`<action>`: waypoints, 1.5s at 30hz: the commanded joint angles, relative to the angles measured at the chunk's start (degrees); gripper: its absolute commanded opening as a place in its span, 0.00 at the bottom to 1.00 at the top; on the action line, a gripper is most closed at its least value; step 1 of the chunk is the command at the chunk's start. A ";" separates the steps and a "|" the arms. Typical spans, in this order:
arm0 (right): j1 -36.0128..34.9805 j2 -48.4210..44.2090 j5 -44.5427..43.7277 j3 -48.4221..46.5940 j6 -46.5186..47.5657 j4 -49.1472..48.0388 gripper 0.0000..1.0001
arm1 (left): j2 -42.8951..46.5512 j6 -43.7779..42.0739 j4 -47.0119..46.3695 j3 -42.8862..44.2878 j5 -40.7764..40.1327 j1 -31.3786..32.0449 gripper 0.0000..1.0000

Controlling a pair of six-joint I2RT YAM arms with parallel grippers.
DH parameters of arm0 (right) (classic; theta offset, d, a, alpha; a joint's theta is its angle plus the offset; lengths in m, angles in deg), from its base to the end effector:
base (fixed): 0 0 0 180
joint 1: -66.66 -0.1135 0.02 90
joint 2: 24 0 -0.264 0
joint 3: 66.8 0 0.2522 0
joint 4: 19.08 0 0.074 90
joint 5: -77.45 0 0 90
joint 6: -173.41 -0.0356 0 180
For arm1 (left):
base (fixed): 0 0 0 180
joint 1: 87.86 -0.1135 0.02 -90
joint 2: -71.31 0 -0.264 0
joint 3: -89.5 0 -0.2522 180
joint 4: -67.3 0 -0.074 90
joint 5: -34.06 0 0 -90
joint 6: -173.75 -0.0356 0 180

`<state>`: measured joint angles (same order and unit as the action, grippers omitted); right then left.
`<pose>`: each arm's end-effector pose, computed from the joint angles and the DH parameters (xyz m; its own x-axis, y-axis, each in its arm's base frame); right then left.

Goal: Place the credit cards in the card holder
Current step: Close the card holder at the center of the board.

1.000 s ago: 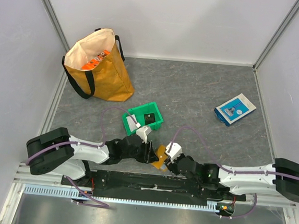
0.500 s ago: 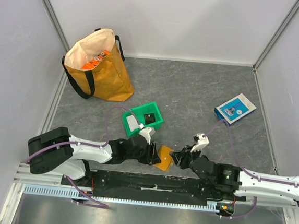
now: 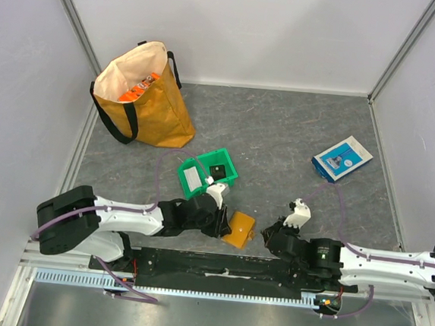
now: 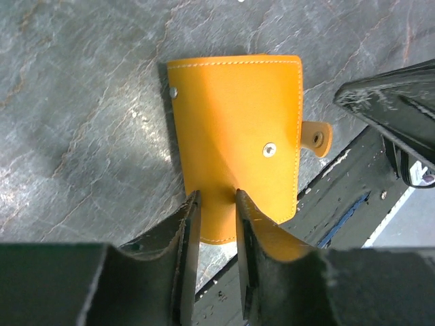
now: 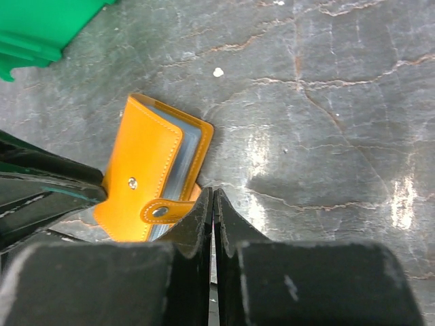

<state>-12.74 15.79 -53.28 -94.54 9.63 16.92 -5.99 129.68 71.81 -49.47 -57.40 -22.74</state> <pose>0.0470 0.1248 0.1547 -0.6764 0.3413 -0.6527 -0.0543 0.8606 0.5063 0.1053 -0.2249 0.1503 -0.8369 0.0974 -0.5386 0.4277 0.7304 -0.5325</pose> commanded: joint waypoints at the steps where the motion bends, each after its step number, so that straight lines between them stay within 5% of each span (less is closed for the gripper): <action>1: -0.41 2.04 -1.99 -1.58 -4.36 1.67 0.06 | -1.27 -5.24 -0.59 3.31 -0.92 0.36 0.31; 13: -0.41 3.36 0.30 -2.98 7.33 -6.94 0.00 | -6.72 -5.33 -1.90 4.55 0.40 0.44 0.30; 45: 5.30 11.80 9.44 -4.48 14.28 -12.84 0.00 | -10.95 -3.57 -2.78 5.17 0.66 1.06 0.36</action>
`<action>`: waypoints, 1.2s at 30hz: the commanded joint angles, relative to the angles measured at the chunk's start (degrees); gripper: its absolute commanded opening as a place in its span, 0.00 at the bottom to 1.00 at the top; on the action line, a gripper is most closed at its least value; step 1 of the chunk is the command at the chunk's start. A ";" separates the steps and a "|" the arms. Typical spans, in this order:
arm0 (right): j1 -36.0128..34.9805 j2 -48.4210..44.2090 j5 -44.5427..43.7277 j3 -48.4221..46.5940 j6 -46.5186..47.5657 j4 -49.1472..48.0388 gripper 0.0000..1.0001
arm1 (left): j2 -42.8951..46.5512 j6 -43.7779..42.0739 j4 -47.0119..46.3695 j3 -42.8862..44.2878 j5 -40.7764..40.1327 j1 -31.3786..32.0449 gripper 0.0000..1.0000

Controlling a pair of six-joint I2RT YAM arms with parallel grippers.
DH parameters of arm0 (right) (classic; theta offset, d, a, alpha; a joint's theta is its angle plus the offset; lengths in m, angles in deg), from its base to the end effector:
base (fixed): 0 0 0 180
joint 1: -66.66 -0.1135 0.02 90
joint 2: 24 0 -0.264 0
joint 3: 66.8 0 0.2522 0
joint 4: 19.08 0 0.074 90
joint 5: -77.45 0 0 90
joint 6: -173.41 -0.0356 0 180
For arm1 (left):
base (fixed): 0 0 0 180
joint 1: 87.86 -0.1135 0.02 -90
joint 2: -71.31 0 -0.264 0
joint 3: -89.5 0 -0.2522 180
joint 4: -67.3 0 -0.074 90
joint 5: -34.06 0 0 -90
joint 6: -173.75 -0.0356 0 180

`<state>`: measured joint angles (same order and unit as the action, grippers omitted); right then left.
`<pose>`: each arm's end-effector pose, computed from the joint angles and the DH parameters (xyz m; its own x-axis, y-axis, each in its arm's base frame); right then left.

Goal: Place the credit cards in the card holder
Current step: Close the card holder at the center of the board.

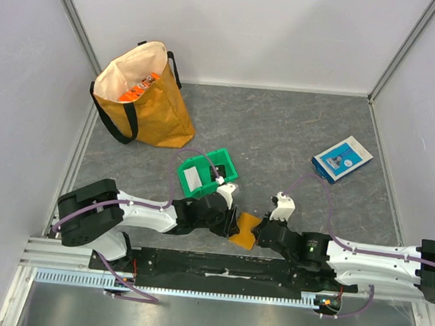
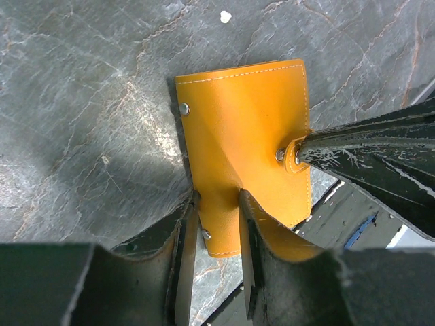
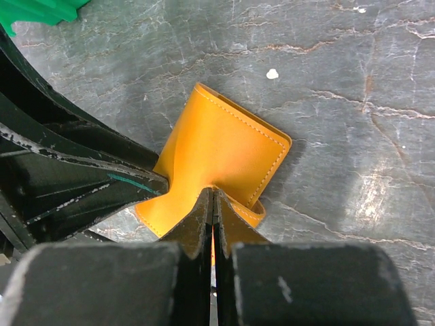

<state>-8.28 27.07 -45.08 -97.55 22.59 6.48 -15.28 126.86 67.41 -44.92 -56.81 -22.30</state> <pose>0.0608 0.1525 0.1566 -0.7168 0.1689 -0.6765 -0.1867 0.8883 0.4196 0.1152 -0.2521 0.1395 -0.8175 0.1472 -0.5568 0.4751 0.7188 -0.5075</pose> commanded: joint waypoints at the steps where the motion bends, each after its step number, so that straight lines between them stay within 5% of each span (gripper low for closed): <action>1: 0.93 0.70 1.51 -1.46 1.31 -2.56 0.00 | -1.57 -0.66 1.61 0.62 -0.01 0.71 0.36; 8: 1.20 -1.05 1.51 -1.46 1.58 -2.39 0.00 | -0.78 -0.22 1.61 0.27 -0.37 0.62 0.40; 17: 2.16 -8.27 -3.94 -1.38 -9.93 14.40 0.02 | 0.37 -0.40 1.87 1.15 0.25 0.80 0.46; 25: 6.82 3.49 -0.87 -3.22 -8.27 14.40 0.00 | -0.69 0.65 2.31 0.97 -0.19 0.80 0.46; 36: 8.31 13.96 5.11 -6.47 1.66 1.57 0.00 | 0.36 5.14 2.84 -0.61 -2.39 0.80 0.47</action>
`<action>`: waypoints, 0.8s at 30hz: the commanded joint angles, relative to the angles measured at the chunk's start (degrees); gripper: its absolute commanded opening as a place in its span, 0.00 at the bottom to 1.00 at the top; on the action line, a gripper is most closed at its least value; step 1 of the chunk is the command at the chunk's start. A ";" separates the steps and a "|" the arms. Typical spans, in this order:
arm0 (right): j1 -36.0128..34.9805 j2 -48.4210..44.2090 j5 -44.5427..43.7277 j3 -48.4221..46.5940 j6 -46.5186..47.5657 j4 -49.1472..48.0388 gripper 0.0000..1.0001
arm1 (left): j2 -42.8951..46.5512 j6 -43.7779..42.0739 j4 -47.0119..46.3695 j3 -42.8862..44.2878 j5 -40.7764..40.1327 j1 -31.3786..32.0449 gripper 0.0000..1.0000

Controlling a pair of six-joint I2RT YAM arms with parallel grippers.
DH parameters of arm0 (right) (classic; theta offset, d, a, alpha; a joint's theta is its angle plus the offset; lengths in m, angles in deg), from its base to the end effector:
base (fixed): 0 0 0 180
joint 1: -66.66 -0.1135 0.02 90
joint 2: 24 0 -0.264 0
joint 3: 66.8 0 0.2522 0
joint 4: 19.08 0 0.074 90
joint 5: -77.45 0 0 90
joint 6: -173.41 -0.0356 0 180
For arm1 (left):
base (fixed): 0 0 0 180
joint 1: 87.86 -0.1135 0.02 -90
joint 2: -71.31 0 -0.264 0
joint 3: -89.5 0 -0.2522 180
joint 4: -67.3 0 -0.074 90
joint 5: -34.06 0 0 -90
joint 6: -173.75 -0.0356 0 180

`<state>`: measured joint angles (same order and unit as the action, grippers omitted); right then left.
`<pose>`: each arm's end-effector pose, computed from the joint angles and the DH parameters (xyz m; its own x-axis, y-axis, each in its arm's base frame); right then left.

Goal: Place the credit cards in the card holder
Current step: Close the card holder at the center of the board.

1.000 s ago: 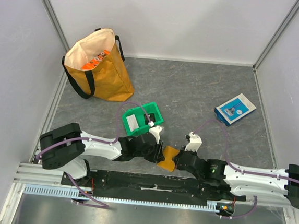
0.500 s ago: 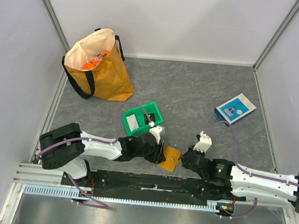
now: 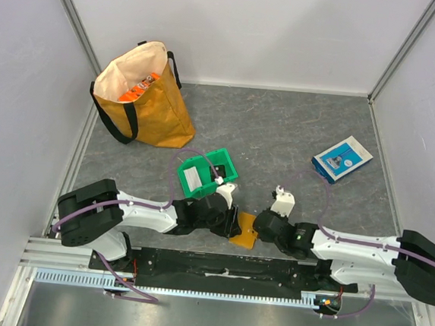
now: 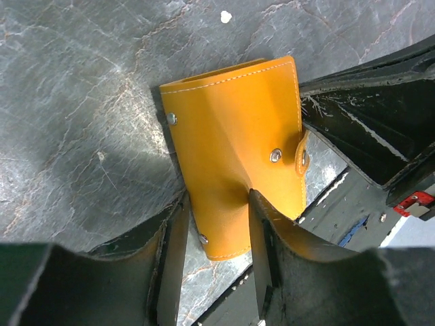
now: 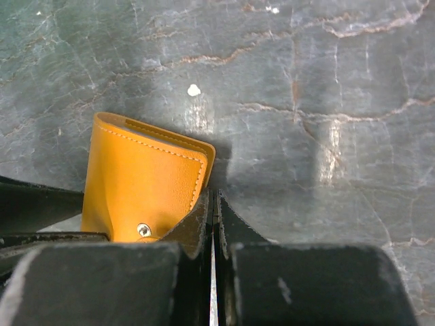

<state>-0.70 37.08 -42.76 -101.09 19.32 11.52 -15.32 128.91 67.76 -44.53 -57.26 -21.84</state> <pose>0.0835 0.1536 0.1427 -0.7652 0.1846 -0.6167 -0.0112 0.9540 0.2995 0.1139 -0.2540 0.1406 -0.8312 0.1243 -0.5419 0.4496 0.7237 -0.5235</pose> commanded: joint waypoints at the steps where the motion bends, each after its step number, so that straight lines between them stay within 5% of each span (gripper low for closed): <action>1: 1.08 5.00 3.06 -3.54 5.73 -3.83 0.00 | 0.41 3.52 2.40 -1.18 -2.10 0.43 0.47; 7: 4.07 7.48 4.82 -4.78 9.60 -5.42 0.00 | -0.03 5.10 3.71 -1.36 -4.04 0.34 0.47; 16: 6.27 -8.06 -0.54 -3.11 9.87 5.04 0.03 | -1.53 4.40 8.99 2.16 -6.50 0.43 0.48; 24: 6.36 -10.63 8.76 -1.09 10.65 3.82 0.00 | -0.73 2.47 9.96 4.00 -6.59 0.34 0.53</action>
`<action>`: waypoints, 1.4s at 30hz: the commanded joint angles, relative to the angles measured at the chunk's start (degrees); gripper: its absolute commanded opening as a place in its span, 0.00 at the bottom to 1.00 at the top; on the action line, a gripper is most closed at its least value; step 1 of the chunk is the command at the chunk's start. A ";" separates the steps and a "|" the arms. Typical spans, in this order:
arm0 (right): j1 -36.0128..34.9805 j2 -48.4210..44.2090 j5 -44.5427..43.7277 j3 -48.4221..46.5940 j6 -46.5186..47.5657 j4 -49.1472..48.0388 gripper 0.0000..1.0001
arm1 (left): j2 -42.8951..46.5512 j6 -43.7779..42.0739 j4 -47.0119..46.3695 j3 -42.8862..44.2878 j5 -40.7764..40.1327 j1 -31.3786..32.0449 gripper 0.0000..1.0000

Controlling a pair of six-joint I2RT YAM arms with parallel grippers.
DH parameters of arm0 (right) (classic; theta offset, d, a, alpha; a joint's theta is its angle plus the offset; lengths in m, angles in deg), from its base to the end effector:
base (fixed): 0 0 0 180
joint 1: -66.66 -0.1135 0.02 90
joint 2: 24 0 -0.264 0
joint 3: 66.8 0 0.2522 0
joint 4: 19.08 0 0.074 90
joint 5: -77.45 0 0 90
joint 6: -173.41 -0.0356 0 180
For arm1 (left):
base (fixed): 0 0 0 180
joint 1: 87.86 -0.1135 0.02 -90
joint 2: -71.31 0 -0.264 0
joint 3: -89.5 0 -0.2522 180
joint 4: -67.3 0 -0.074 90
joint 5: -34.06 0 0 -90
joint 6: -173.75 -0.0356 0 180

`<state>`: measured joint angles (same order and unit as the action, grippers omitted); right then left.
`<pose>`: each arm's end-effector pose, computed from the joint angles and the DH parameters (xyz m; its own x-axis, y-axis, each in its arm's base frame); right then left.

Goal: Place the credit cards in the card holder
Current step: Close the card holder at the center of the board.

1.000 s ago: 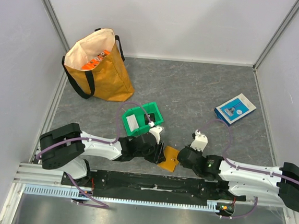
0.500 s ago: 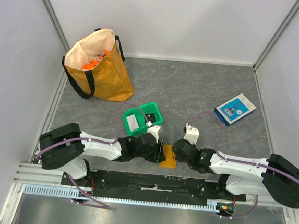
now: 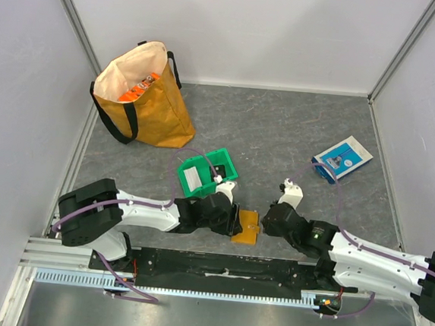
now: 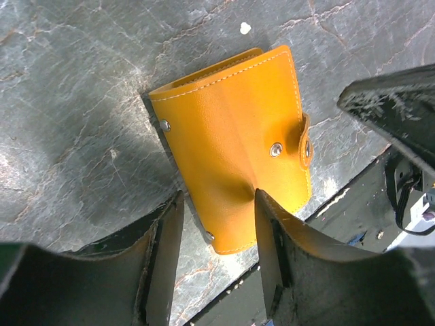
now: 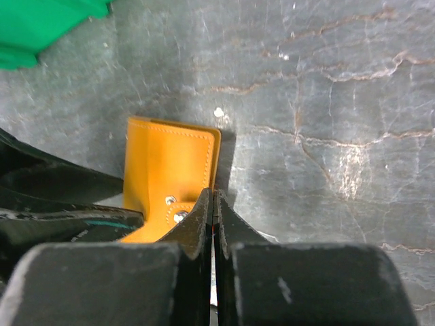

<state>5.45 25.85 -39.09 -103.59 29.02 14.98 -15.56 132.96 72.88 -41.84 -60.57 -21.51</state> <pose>0.0946 0.1391 0.1807 -0.7239 0.1930 -0.6624 -0.0843 0.9281 0.3626 0.1161 -0.2579 0.1453 -0.8549 0.0710 -0.5139 0.3710 0.7760 -0.5100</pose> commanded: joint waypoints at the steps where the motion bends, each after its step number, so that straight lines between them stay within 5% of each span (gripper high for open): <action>1: 0.21 1.13 6.67 1.67 1.39 -0.94 0.00 | -0.67 -1.84 5.19 2.01 -3.29 0.18 0.54; 21: 0.21 7.11 11.69 2.99 2.27 -10.36 0.00 | -6.03 -2.19 6.34 3.25 -2.32 0.36 0.44; 42: 0.30 1.30 12.04 0.70 3.85 -1.40 0.00 | -7.70 -0.52 10.03 4.22 -4.52 1.24 0.40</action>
<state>5.45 28.23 -27.86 -101.16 31.73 9.62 -20.00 132.56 75.02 -37.14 -63.01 -20.83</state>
